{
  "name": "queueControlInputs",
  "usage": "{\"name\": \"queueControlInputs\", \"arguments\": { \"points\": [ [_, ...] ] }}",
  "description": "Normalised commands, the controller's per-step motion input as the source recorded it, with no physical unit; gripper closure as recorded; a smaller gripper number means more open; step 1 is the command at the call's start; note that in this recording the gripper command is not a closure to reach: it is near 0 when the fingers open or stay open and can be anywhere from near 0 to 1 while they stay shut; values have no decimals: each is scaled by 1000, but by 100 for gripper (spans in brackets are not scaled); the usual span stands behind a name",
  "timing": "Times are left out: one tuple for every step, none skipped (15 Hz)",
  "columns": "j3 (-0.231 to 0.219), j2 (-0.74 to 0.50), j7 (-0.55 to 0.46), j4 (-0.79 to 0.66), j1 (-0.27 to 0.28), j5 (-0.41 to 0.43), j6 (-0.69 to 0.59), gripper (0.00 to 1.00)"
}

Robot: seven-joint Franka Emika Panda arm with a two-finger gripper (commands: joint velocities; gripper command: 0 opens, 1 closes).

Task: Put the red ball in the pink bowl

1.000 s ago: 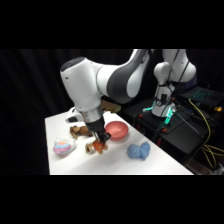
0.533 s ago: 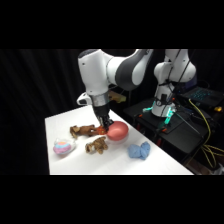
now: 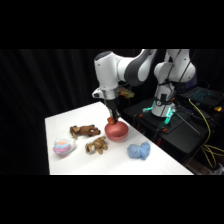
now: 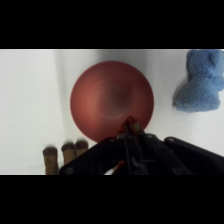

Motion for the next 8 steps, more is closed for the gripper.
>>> {"name": "queueControlInputs", "arguments": {
  "points": [
    [20, -455, 204, -432, 8, 101, 60, 22],
    [27, -419, 182, -401, 8, 114, 56, 22],
    [24, -376, 161, -377, 2, 118, 66, 22],
    [14, -317, 116, -335, -13, 148, 71, 22],
    [5, -271, 82, -297, -24, 172, 71, 22],
    [-4, -217, 59, -235, -35, 165, 73, 22],
    [-9, -178, 48, -177, -43, 148, 69, 22],
    [-10, -178, 40, -161, -47, 133, 69, 22]
  ]
}}
